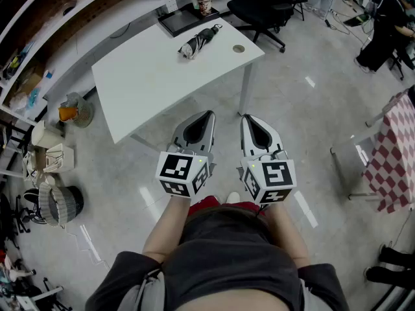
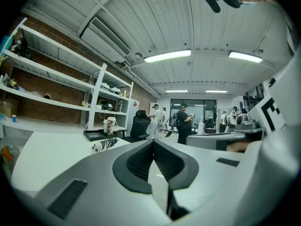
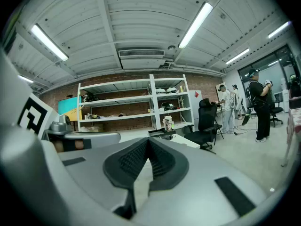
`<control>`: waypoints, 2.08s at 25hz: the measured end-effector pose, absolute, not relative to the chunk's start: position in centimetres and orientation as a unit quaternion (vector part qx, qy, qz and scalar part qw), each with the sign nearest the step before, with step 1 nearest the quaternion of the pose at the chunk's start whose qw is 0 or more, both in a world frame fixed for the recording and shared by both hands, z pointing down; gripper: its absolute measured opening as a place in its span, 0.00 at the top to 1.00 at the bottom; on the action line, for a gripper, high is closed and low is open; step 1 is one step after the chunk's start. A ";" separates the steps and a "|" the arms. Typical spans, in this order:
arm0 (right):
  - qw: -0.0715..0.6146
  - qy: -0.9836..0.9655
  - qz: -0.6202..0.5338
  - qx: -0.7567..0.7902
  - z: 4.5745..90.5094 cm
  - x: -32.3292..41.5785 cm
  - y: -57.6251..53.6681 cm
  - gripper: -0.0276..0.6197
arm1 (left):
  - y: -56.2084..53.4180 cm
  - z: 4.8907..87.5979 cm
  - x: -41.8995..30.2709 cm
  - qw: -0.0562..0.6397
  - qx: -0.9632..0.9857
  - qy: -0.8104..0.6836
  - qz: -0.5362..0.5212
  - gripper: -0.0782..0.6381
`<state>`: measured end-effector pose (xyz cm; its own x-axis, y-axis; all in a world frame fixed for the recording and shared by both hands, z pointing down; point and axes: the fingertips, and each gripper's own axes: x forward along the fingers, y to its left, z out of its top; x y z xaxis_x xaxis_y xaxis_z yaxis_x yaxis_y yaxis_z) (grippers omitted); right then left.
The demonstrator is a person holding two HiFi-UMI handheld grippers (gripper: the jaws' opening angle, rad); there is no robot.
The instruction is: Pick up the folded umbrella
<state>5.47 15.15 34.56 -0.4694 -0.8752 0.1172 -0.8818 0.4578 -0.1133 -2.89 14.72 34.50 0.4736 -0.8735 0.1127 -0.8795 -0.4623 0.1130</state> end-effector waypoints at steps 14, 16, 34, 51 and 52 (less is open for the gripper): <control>0.016 -0.843 0.076 0.532 34.7 8.0 14.8 0.93 | 14.9 34.8 -2.0 0.071 0.849 -0.524 0.025 0.87; 0.018 -0.844 0.076 0.531 34.8 8.2 15.0 0.93 | 15.2 34.9 -2.0 0.069 0.847 -0.526 0.027 0.87; 0.019 -0.851 0.082 0.518 34.8 9.5 14.2 0.93 | 14.5 33.4 -0.9 0.035 0.837 -0.545 0.042 0.87; 0.031 -0.838 0.106 0.534 36.8 10.7 6.9 0.93 | 6.2 35.1 -1.6 0.053 0.832 -0.550 0.046 0.87; 0.033 -0.838 0.107 0.533 37.0 10.5 6.4 0.93 | 5.6 35.3 -1.8 0.054 0.831 -0.551 0.046 0.87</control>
<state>10.54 6.36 37.01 -0.4288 -0.8874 0.1694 -0.9015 0.4082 -0.1437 -1.77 5.55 35.30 0.3886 -0.9113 0.1363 -0.9212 -0.3870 0.0398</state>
